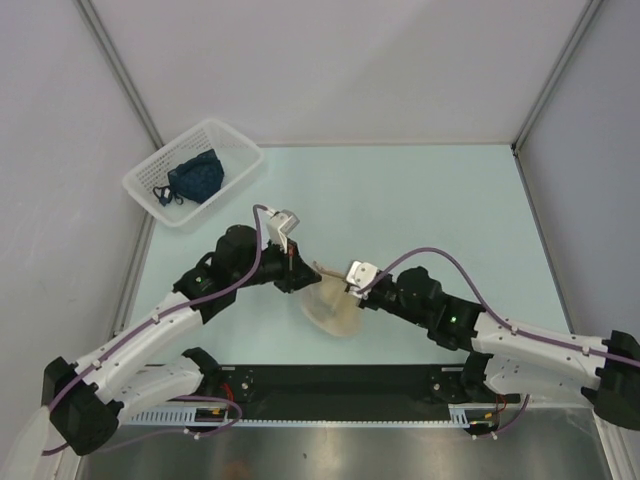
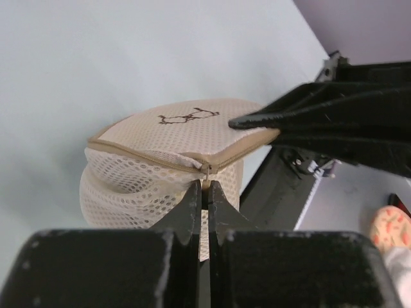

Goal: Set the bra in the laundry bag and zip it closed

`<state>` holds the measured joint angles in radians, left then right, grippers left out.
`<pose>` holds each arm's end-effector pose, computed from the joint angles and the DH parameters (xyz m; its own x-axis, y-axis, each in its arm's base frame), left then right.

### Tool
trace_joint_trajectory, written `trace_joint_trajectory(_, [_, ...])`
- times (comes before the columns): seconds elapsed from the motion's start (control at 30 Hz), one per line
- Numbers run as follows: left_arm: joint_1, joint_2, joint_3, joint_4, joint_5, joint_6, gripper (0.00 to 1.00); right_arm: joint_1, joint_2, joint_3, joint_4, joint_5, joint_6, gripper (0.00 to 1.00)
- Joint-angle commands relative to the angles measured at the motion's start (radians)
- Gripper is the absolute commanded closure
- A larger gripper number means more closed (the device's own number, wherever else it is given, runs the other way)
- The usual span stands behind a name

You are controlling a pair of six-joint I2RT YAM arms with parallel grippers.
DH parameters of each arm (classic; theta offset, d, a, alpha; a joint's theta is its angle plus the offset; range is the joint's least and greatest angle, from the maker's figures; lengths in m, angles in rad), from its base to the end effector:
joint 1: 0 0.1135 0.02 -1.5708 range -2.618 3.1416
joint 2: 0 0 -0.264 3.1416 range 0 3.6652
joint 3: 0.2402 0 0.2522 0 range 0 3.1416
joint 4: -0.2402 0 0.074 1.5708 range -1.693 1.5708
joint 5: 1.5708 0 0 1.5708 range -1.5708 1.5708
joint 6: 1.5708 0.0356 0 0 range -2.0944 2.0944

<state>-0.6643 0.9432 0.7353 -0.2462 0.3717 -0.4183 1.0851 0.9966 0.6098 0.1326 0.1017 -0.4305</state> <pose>0.1600 -0.1417 0.2883 -0.6533 0.0309 -0.7565 0.6194 0.5963 -0.5106 0.1115 0.2035 0.2708 0.2413 -0.4322 -0.8689 -0.8068 0.4082 -0.4271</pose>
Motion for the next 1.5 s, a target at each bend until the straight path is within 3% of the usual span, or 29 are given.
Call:
trace_joint_trajectory(0.0, [0.123, -0.009, 0.039, -0.034, -0.125, 0.055, 1.00, -0.106, -0.159, -0.102, -0.002, -0.020, -0.002, 0.99])
trace_joint_trajectory(0.07, [0.121, -0.018, 0.058, -0.024, -0.087, 0.055, 1.00, -0.149, -0.168, -0.073, -0.039, -0.066, 0.018, 0.87])
trace_joint_trajectory(0.1, [0.123, -0.024, 0.062, -0.016, -0.067, 0.056, 1.00, -0.154, -0.161, -0.033, -0.053, -0.085, 0.024, 0.72])
trace_joint_trajectory(0.13, [0.121, -0.036, 0.067, -0.010, -0.045, 0.055, 1.00, -0.154, -0.150, -0.004, -0.068, -0.091, 0.033, 0.65])
trace_joint_trajectory(0.2, [0.121, -0.050, 0.070, 0.016, 0.007, 0.044, 1.00, -0.143, -0.107, 0.050, -0.114, -0.173, 0.048, 0.46])
trace_joint_trajectory(0.27, [0.118, -0.060, 0.082, 0.019, 0.047, 0.042, 1.00, -0.091, -0.069, 0.119, -0.119, -0.174, 0.050, 0.36])
trace_joint_trajectory(0.3, [0.120, -0.064, 0.087, 0.021, 0.053, 0.042, 1.00, -0.073, -0.053, 0.134, -0.111, -0.145, 0.047, 0.25])
trace_joint_trajectory(0.43, [0.115, -0.087, 0.082, 0.021, 0.075, 0.050, 1.00, -0.039, 0.026, 0.223, -0.099, -0.149, 0.015, 0.19])
trace_joint_trajectory(0.57, [0.112, -0.098, 0.070, 0.021, 0.091, 0.053, 1.00, -0.039, 0.115, 0.266, -0.061, -0.155, -0.033, 0.21])
trace_joint_trajectory(0.73, [0.104, -0.121, 0.062, 0.018, 0.104, 0.062, 1.00, -0.045, 0.255, 0.326, -0.065, -0.163, -0.068, 0.30])
trace_joint_trajectory(0.83, [0.104, -0.121, 0.059, 0.019, 0.108, 0.062, 1.00, -0.050, 0.293, 0.341, -0.050, -0.151, -0.056, 0.53])
trace_joint_trajectory(0.87, [0.104, -0.119, 0.059, 0.019, 0.105, 0.062, 1.00, -0.050, 0.297, 0.343, -0.050, -0.140, -0.051, 0.69])
trace_joint_trajectory(0.97, [0.106, -0.118, 0.056, -0.007, 0.008, 0.055, 1.00, -0.051, 0.275, 0.324, -0.057, -0.106, -0.054, 1.00])
trace_joint_trajectory(1.03, [0.124, -0.106, 0.059, -0.044, -0.100, 0.033, 1.00, -0.050, 0.228, 0.257, -0.044, -0.103, -0.099, 1.00])
trace_joint_trajectory(1.2, [0.257, -0.029, 0.082, -0.113, -0.109, 0.000, 1.00, -0.076, 0.087, -0.009, 0.164, -0.056, -0.146, 1.00])
trace_joint_trajectory(1.47, [0.348, -0.043, 0.088, -0.114, -0.083, 0.016, 1.00, -0.149, -0.035, -0.116, 0.197, -0.045, -0.160, 1.00])
